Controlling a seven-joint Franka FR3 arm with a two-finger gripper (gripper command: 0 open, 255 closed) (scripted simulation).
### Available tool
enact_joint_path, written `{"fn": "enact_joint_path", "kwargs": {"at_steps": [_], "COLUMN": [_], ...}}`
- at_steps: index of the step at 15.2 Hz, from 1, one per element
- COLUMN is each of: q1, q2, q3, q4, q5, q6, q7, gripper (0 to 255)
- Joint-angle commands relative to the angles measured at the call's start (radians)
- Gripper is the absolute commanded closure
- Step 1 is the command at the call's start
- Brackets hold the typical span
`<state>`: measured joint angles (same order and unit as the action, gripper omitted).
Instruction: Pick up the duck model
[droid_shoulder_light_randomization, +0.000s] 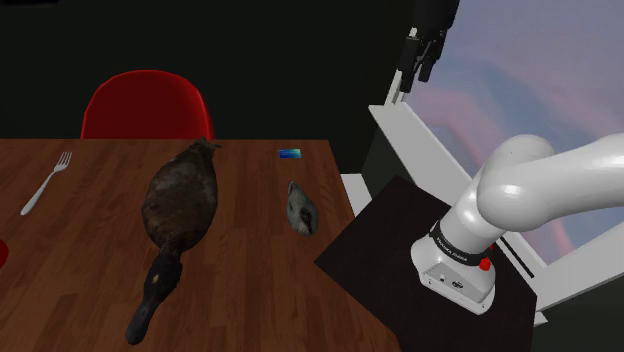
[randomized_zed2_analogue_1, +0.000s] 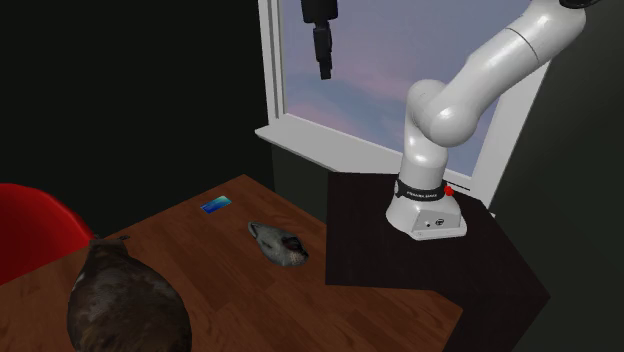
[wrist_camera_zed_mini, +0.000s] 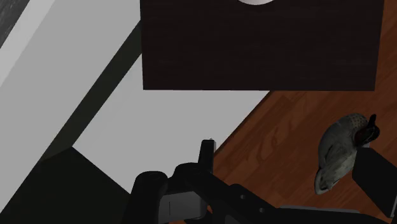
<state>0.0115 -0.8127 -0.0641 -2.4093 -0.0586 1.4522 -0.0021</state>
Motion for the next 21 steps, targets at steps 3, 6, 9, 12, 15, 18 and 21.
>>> {"fn": "enact_joint_path", "kwargs": {"at_steps": [3,6,9,12,15,18,21], "q1": [0.003,0.009,0.019,0.031,0.044,0.056,0.064], "q2": [-0.007,-0.003,0.019,0.063,0.129,0.218,0.33], "q3": [0.022,0.057,0.094,0.134,0.175,0.218,0.261], "q4": [-0.063,-0.149,-0.223,-0.283,-0.328,-0.356,-0.365], "q5": [0.025,0.062,0.1,0.138,0.175,0.208,0.233], "q6": [0.069,0.178,0.295,0.42,0.554,0.696,0.84], "q7": [0.043,0.107,0.168,0.228,0.286,0.344,0.403], "gripper": [0,0,0,0,0,0,0]}}
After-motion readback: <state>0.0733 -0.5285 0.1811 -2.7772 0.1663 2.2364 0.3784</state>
